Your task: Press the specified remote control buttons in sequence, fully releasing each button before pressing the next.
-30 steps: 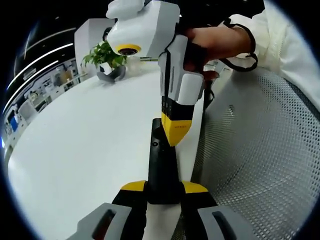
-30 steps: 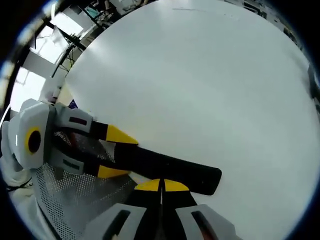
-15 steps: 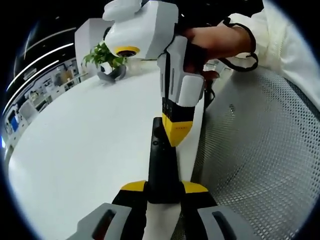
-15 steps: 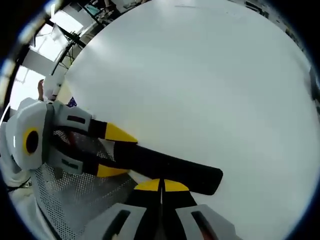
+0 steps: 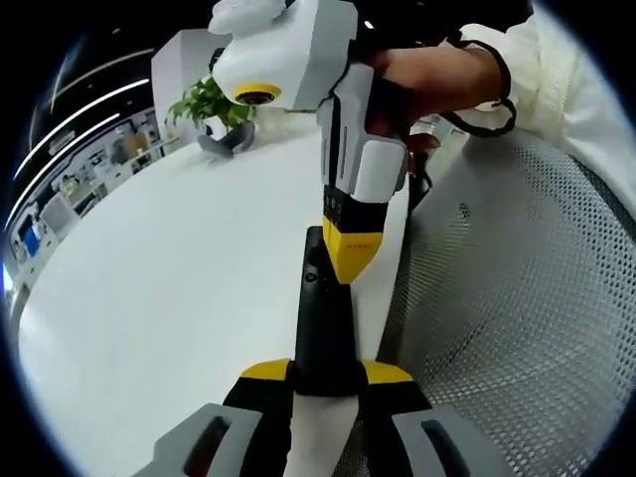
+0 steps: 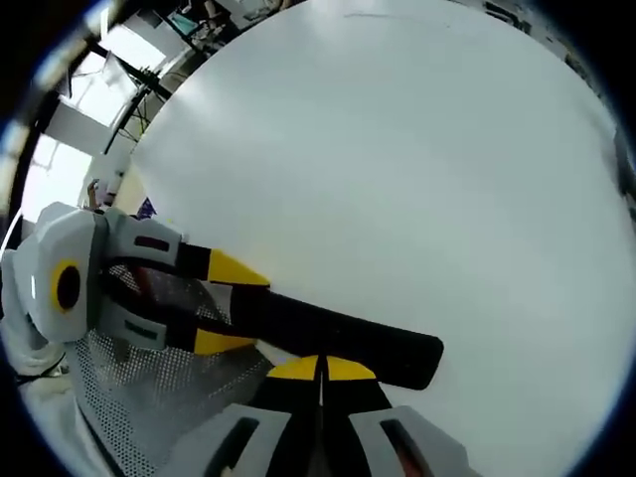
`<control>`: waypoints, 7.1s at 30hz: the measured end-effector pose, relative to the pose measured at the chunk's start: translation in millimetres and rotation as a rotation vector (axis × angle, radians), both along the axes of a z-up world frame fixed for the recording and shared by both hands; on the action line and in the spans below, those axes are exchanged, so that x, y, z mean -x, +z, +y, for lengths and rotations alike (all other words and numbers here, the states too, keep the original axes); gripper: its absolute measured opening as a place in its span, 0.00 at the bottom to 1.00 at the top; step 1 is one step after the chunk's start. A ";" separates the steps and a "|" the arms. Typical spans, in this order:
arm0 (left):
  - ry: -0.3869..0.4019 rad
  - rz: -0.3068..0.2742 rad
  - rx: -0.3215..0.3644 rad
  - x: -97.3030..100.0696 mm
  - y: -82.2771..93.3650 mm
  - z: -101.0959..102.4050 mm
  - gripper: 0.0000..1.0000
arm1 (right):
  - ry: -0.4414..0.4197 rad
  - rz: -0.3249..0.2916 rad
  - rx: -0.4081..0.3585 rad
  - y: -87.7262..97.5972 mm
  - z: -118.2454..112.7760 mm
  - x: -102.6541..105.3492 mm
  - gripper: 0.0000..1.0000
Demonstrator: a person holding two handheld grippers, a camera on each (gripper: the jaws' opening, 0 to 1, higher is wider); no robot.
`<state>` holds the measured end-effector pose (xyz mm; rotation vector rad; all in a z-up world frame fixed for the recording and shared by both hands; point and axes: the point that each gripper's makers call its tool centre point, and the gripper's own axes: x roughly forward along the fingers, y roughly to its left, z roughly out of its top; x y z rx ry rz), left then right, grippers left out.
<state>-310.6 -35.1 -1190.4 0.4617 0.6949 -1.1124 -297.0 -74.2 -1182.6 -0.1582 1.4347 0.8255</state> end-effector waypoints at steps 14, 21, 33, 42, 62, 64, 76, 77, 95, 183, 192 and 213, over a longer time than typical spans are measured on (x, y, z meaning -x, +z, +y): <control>0.003 0.002 0.004 -1.7 0.0 -1.0 0.25 | 0.006 -0.037 -0.029 3.0 9.1 -5.1 0.00; 0.005 0.003 0.006 -1.8 0.2 -1.1 0.25 | 0.013 -0.040 -0.041 2.0 12.3 -5.2 0.00; 0.014 0.002 0.013 -3.5 0.0 -2.4 0.25 | 0.007 -0.040 -0.064 -1.6 9.7 -8.9 0.00; 0.015 -0.001 0.015 -4.8 -0.5 -2.7 0.25 | 0.010 -0.054 -0.048 -1.9 10.9 -10.1 0.00; 0.019 -0.002 0.017 -4.8 -0.1 -2.6 0.25 | 0.018 -0.062 -0.071 -0.2 16.2 -5.9 0.00; 0.020 -0.002 0.017 -4.7 -0.1 -2.4 0.25 | 0.019 -0.062 -0.073 -0.3 16.7 -5.3 0.00; 0.035 -0.003 0.016 -4.3 0.6 -2.9 0.25 | 0.075 -0.112 -0.039 -1.3 17.8 -4.9 0.00; 0.041 -0.002 0.016 -4.6 0.5 -3.0 0.25 | 0.073 -0.111 -0.040 -1.2 17.8 -5.1 0.00; 0.043 -0.001 0.011 -5.6 0.0 -4.4 0.25 | 0.076 -0.170 -0.042 -0.1 18.0 -4.7 0.00; -0.263 0.058 -0.221 -46.3 -2.1 15.9 0.24 | -0.344 -0.962 -0.205 111.0 -88.6 -53.8 0.96; -0.283 0.057 -0.263 -66.5 -2.5 22.1 0.24 | -0.323 -0.957 -0.156 104.0 -89.9 -53.9 0.93; -0.240 0.055 -0.297 -119.0 -2.8 24.9 0.24 | -0.295 -0.909 -0.124 92.7 -89.2 -51.4 0.87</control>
